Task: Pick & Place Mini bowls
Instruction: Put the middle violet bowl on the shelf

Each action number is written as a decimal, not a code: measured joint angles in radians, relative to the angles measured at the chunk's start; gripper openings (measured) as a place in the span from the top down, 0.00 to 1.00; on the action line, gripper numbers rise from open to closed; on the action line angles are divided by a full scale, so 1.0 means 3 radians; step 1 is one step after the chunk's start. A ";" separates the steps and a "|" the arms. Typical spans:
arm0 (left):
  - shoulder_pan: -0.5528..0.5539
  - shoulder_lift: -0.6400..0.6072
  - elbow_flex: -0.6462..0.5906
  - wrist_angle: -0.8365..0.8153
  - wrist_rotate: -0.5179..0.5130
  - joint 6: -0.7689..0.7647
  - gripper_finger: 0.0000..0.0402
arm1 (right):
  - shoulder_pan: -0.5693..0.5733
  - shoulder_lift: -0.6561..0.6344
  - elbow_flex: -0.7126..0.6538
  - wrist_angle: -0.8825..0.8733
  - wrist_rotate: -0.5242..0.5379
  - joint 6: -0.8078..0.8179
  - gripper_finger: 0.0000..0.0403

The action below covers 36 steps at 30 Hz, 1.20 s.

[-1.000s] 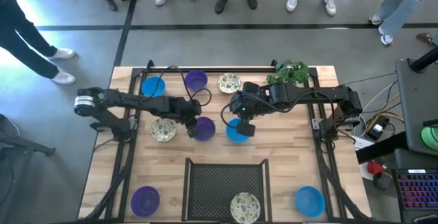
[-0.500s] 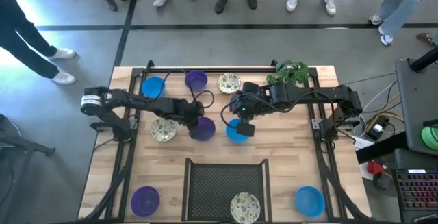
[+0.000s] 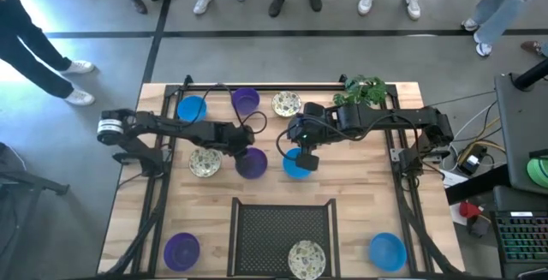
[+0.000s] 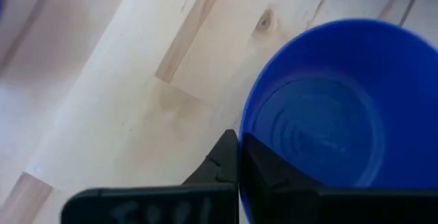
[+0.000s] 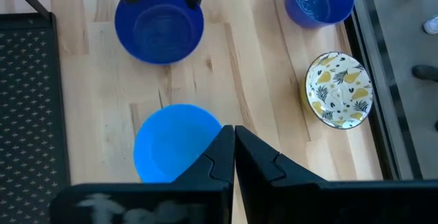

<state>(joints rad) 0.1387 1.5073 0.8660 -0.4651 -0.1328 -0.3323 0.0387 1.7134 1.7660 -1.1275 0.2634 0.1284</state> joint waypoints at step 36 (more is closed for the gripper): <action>-0.0707 -0.0264 0.1340 -0.1232 -0.0098 0.0021 1.00 | 0.0453 -0.0368 0.0046 0.0243 -0.0149 0.0091 0.98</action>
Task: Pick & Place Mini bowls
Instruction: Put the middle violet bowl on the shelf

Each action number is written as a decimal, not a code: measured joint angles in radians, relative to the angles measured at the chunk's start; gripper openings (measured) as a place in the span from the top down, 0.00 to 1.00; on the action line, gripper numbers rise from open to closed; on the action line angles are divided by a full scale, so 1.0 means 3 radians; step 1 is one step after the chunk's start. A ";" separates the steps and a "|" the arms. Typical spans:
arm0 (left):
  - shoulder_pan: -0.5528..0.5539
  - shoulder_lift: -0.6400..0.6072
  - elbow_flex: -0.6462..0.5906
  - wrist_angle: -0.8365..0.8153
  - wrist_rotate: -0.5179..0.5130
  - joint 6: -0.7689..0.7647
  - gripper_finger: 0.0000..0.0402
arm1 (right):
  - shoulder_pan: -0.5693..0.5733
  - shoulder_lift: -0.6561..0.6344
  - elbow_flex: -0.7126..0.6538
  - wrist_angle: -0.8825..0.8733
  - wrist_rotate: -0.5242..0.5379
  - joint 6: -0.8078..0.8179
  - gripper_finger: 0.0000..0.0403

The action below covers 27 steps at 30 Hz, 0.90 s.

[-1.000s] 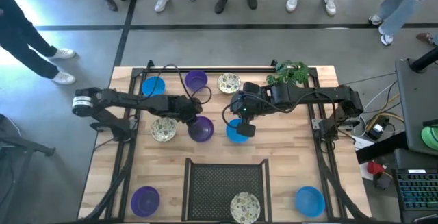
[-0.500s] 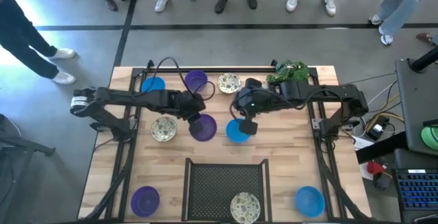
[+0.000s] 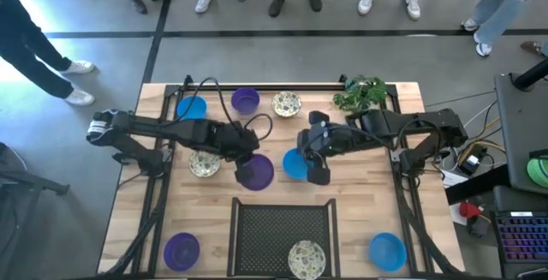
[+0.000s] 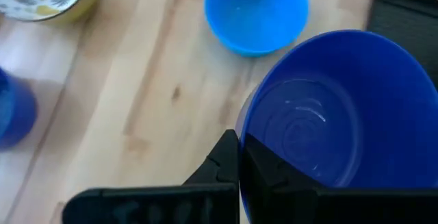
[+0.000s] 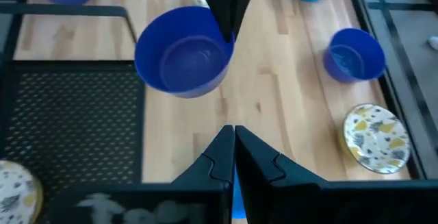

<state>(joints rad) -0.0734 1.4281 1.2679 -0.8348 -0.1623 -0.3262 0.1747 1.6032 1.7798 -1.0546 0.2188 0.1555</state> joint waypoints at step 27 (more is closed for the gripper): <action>-0.0866 0.0277 0.0504 -0.0063 -0.0193 -0.0324 1.00 | 0.0730 0.0006 -0.0015 0.0240 0.0325 0.0358 0.98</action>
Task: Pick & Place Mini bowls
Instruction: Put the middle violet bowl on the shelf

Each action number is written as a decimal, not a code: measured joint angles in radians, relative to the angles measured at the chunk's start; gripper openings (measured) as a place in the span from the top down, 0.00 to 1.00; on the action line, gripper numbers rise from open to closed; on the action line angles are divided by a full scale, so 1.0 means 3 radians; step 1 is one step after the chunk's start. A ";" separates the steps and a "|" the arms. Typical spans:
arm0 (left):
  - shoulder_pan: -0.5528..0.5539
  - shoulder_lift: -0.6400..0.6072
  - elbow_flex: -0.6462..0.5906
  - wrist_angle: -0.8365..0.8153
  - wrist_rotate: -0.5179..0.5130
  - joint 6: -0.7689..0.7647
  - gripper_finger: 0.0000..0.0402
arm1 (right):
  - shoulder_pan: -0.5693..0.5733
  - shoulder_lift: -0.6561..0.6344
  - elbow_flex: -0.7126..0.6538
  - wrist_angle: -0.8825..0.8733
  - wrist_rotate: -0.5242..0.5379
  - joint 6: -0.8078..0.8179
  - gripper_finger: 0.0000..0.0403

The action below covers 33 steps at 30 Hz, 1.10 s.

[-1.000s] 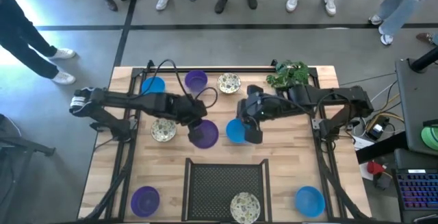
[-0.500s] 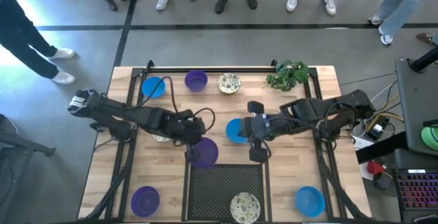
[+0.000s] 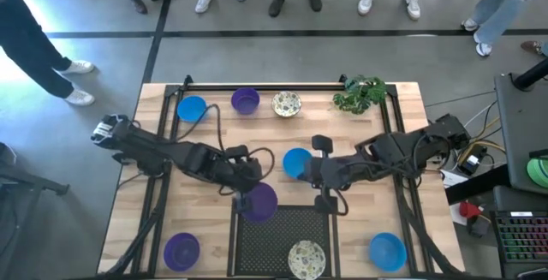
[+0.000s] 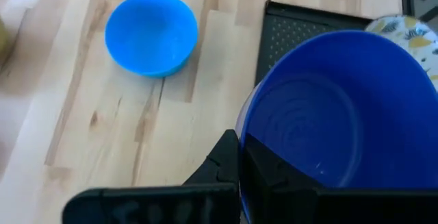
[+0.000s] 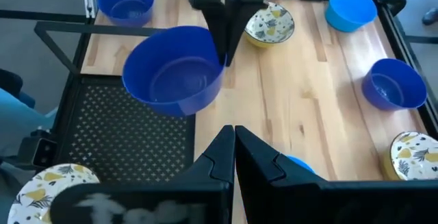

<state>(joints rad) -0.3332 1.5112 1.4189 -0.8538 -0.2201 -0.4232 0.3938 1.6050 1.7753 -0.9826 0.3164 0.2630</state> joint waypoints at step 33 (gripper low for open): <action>-0.0502 0.1018 0.0419 0.0286 0.0319 0.0401 1.00 | 0.0514 0.0008 -0.0251 0.0346 0.0089 0.0259 0.98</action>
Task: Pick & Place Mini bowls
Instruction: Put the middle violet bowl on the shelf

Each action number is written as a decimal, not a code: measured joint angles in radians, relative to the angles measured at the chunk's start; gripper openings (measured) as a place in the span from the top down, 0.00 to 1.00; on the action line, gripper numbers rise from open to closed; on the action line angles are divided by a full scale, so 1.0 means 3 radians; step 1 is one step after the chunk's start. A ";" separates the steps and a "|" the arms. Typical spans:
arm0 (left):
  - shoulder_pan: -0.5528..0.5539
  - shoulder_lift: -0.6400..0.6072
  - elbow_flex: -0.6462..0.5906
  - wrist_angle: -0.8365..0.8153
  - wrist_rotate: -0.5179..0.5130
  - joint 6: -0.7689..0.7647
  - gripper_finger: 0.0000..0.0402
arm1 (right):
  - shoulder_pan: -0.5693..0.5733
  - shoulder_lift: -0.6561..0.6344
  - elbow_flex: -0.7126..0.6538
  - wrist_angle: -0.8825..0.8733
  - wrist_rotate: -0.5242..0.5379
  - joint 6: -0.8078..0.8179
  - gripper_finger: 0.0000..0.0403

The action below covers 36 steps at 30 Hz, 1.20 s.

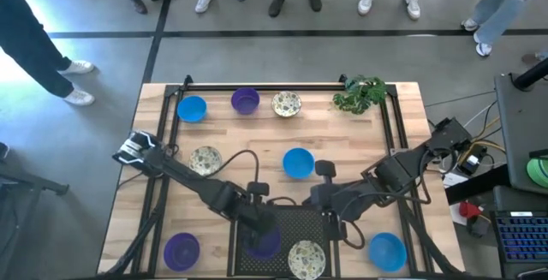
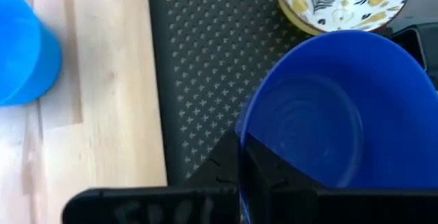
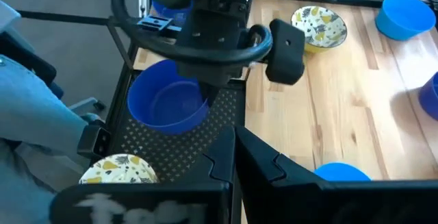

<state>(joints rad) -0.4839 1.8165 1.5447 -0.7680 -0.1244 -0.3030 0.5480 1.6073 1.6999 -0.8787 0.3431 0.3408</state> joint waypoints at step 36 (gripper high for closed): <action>-0.0149 0.0415 -0.0010 0.0306 0.0361 -0.0302 1.00 | 0.0149 0.0000 -0.0064 0.0078 -0.0110 0.0001 0.98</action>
<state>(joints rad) -0.5285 1.9411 1.5418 -0.6763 -0.0161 -0.3937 0.5928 1.6073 1.6806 -0.8555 0.3102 0.3411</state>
